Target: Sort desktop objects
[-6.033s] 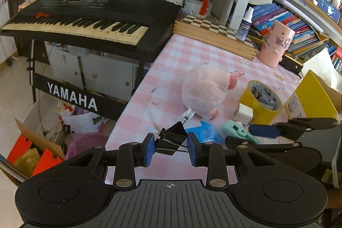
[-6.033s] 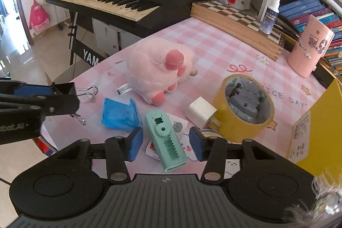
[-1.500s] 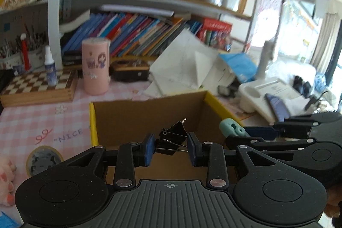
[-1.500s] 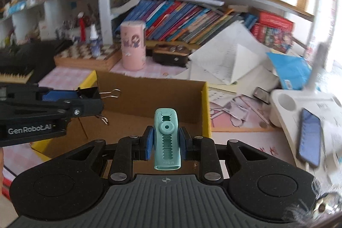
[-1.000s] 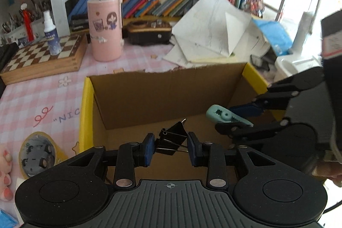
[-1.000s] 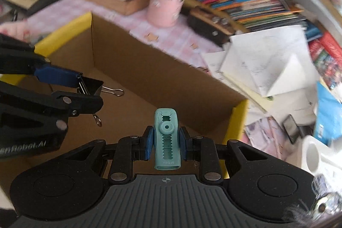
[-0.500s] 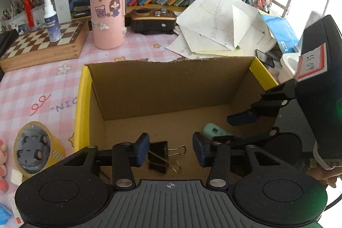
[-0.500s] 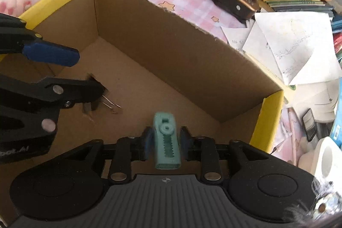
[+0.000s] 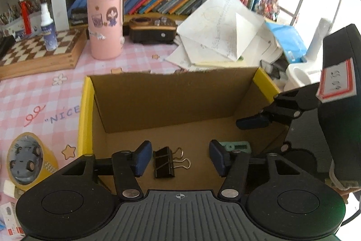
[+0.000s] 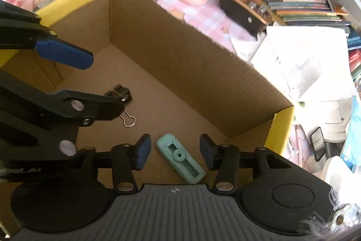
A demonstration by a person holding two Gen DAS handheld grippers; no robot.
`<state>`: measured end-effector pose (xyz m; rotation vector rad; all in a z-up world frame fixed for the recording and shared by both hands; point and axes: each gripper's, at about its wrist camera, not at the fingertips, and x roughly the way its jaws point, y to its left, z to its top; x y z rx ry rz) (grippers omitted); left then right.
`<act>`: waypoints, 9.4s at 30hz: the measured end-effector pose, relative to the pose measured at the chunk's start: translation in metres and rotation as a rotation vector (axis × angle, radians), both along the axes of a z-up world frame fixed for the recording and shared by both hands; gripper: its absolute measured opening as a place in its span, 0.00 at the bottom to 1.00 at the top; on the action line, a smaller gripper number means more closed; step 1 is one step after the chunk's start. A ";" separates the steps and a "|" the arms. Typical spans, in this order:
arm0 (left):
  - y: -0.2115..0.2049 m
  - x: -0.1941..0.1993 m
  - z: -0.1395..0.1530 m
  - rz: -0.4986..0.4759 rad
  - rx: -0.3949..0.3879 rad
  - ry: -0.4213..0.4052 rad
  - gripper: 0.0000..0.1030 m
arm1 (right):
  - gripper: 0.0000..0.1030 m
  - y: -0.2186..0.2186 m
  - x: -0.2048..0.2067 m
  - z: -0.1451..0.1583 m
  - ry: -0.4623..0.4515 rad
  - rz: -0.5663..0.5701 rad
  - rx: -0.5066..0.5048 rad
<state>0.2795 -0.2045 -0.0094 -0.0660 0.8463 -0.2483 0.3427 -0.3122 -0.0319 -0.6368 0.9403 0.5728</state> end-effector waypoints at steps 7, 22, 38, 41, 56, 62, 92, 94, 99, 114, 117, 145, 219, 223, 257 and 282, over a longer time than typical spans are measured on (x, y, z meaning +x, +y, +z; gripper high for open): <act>0.011 -0.027 0.023 0.029 -0.035 -0.107 0.85 | 0.55 -0.018 -0.018 0.025 -0.052 -0.089 0.130; 0.046 -0.095 0.052 0.050 -0.092 -0.301 0.94 | 0.65 -0.049 -0.103 0.073 -0.295 -0.349 0.363; 0.101 -0.166 0.043 0.024 -0.103 -0.347 0.97 | 0.69 -0.022 -0.210 0.071 -0.465 -0.598 0.466; 0.112 -0.175 0.038 0.018 -0.111 -0.326 0.97 | 0.69 -0.015 -0.226 0.064 -0.465 -0.628 0.463; 0.169 -0.230 0.029 0.026 -0.094 -0.290 1.00 | 0.76 0.046 -0.290 0.047 -0.408 -0.689 0.441; 0.188 -0.253 0.028 0.037 -0.087 -0.289 1.00 | 0.77 0.069 -0.314 0.041 -0.379 -0.669 0.439; 0.265 -0.307 0.006 0.176 0.011 -0.191 1.00 | 0.84 0.158 -0.355 0.023 -0.257 -0.541 0.453; 0.268 -0.307 0.005 0.183 0.007 -0.184 1.00 | 0.84 0.161 -0.355 0.022 -0.247 -0.533 0.453; 0.276 -0.305 0.002 0.206 0.005 -0.165 1.00 | 0.84 0.170 -0.353 0.022 -0.247 -0.515 0.441; 0.284 -0.298 0.005 0.221 -0.028 -0.158 1.00 | 0.85 0.183 -0.344 0.025 -0.242 -0.493 0.416; 0.282 -0.295 0.006 0.213 -0.027 -0.162 1.00 | 0.85 0.184 -0.343 0.025 -0.243 -0.492 0.415; 0.294 -0.219 -0.008 0.298 0.007 -0.142 0.91 | 0.52 0.224 -0.242 0.006 -0.101 -0.305 0.382; 0.269 -0.117 -0.061 0.233 0.135 -0.041 0.28 | 0.27 0.235 -0.128 -0.036 0.026 -0.164 0.316; 0.273 -0.123 -0.048 0.238 0.106 -0.067 0.28 | 0.27 0.232 -0.132 -0.030 0.009 -0.175 0.333; 0.277 -0.220 0.029 0.142 -0.116 -0.208 0.28 | 0.27 0.191 -0.233 0.039 -0.094 -0.313 0.450; 0.253 -0.295 0.030 -0.044 -0.143 -0.197 0.28 | 0.27 0.160 -0.346 0.031 -0.106 -0.488 0.458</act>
